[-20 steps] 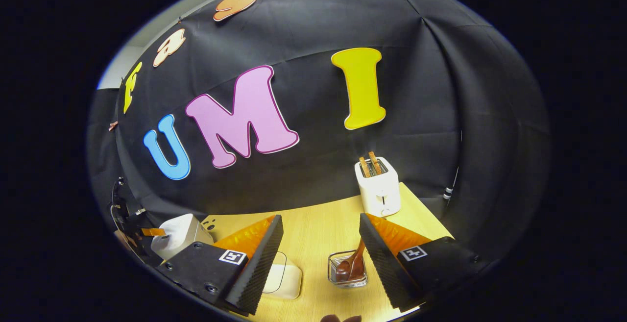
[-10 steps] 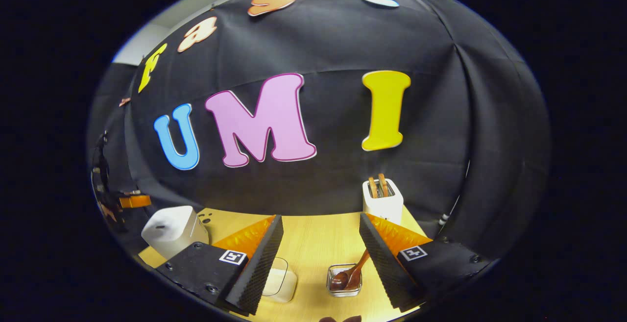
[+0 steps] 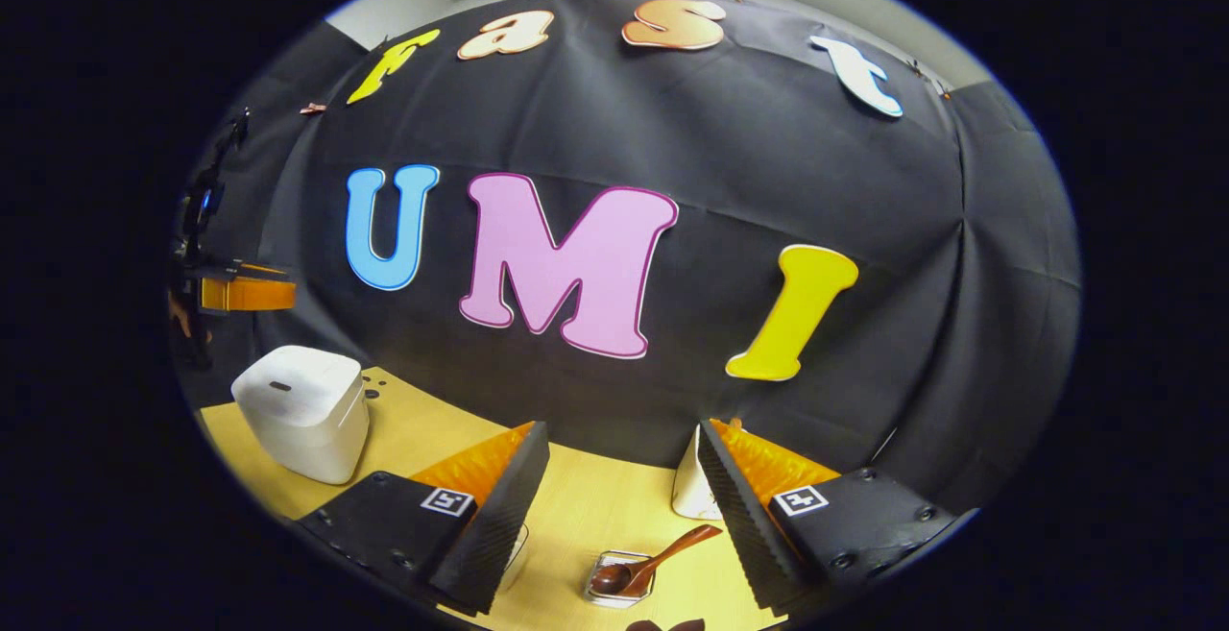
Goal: Close the left gripper, press the button to open the rice cooker; take a wooden spoon from the chopstick holder with the right hand, scoop a spoonful of rice and pour it into the rice cooker, then put the wooden spoon back into the chopstick holder.
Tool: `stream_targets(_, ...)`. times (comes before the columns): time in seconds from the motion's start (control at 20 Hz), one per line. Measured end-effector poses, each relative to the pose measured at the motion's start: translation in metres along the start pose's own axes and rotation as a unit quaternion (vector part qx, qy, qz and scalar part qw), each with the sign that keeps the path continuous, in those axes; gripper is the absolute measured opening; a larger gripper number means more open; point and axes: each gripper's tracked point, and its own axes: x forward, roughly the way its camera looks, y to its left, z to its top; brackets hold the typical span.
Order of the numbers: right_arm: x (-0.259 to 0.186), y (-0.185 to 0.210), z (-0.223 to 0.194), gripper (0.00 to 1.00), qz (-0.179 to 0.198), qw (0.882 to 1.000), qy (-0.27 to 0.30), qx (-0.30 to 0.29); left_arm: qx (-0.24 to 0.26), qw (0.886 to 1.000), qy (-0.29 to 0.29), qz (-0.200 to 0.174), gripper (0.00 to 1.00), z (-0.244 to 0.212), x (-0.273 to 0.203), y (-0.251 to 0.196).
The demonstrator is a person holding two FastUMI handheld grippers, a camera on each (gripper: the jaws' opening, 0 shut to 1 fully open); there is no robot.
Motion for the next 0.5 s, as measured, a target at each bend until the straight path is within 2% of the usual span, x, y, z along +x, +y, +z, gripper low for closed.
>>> stream_targets(0.2, 0.000, 0.012, 0.004, 0.97, 0.005, 1.000, -0.004, 0.003, 0.012, 0.999, -0.014, -0.030, 0.95, 0.007, 0.003, -0.016)
stream_targets(0.5, 0.002, 0.022, 0.013, 0.97, 0.008, 1.000, -0.014, 0.011, 0.014, 0.999, -0.021, -0.031, 0.95, 0.010, 0.005, -0.019)
